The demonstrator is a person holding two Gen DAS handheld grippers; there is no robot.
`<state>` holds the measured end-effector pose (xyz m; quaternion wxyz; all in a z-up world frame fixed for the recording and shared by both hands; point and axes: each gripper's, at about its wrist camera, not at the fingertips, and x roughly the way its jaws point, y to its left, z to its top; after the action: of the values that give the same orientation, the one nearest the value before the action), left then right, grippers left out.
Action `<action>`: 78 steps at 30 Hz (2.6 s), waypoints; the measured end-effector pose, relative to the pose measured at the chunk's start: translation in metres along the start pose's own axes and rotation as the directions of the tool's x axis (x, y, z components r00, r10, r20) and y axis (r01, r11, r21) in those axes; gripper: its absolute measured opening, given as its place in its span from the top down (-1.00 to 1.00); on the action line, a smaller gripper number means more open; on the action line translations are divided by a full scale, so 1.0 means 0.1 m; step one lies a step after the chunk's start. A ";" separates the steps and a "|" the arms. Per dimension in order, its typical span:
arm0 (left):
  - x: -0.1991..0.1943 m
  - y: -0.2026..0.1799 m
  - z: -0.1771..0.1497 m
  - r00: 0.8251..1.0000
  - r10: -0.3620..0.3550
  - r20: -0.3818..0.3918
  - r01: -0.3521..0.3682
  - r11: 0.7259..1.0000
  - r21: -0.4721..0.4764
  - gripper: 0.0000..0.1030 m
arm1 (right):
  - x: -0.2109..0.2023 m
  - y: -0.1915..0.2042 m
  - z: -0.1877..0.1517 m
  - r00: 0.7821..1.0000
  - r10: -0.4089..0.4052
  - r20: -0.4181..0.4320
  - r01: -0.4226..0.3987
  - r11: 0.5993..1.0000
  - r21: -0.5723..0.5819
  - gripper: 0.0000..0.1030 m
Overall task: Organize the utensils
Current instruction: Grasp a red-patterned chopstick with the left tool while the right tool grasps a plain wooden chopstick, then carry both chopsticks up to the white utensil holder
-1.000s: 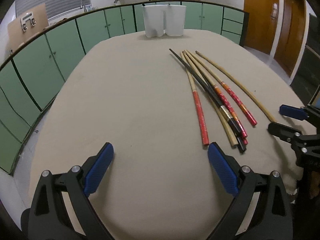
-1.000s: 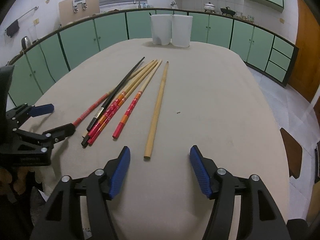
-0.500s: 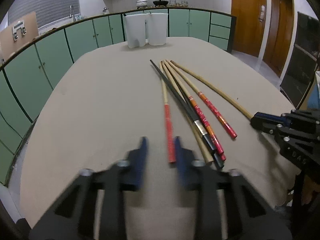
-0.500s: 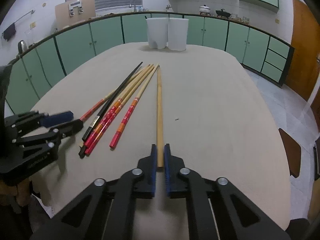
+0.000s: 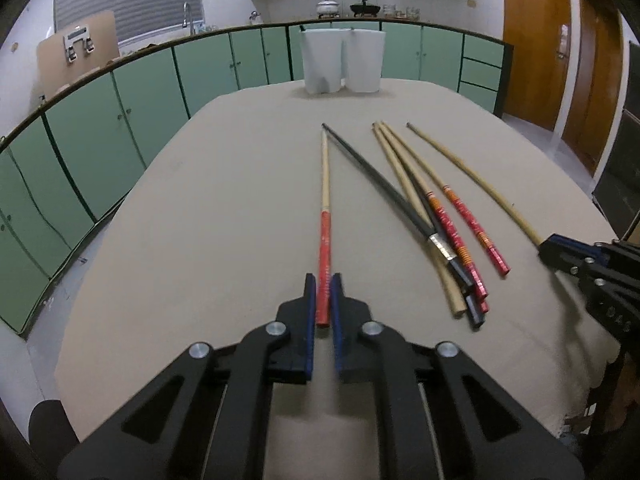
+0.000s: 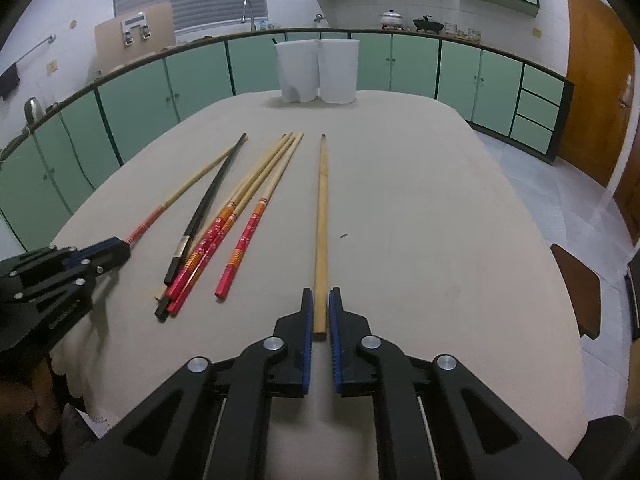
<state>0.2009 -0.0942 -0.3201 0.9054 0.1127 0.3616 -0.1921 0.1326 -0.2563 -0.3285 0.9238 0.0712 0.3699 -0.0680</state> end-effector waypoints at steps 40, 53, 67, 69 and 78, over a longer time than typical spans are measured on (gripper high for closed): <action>-0.84 0.61 2.00 0.969 -0.247 0.001 0.247 0.969 -0.029 0.90 | -0.74 0.00 2.30 0.989 0.128 -0.072 -0.137 0.979 -0.152 0.87; -0.91 0.58 2.85 0.966 -0.259 0.014 0.258 0.965 0.046 0.90 | -0.76 -0.04 3.12 0.988 0.101 -0.117 -0.120 0.977 -0.175 0.87; -0.78 0.55 4.02 0.966 -0.236 0.104 0.232 0.972 0.045 0.90 | -0.75 -0.17 4.31 0.997 0.061 -0.036 -0.065 0.990 -0.125 0.87; -0.72 0.53 4.21 0.968 -0.222 0.120 0.219 0.975 0.038 0.90 | -0.69 -0.19 4.49 0.999 0.048 -0.008 -0.049 0.992 -0.116 0.87; -0.11 0.47 4.73 0.968 -0.182 0.171 0.185 0.983 0.001 0.90 | -0.07 -0.38 4.90 0.999 0.031 0.021 -0.030 0.999 -0.045 0.87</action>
<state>0.5029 -0.2111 0.0278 0.9122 0.0551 0.2932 -0.2811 0.4505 -0.3822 0.0242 0.9300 0.0554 0.3602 -0.0465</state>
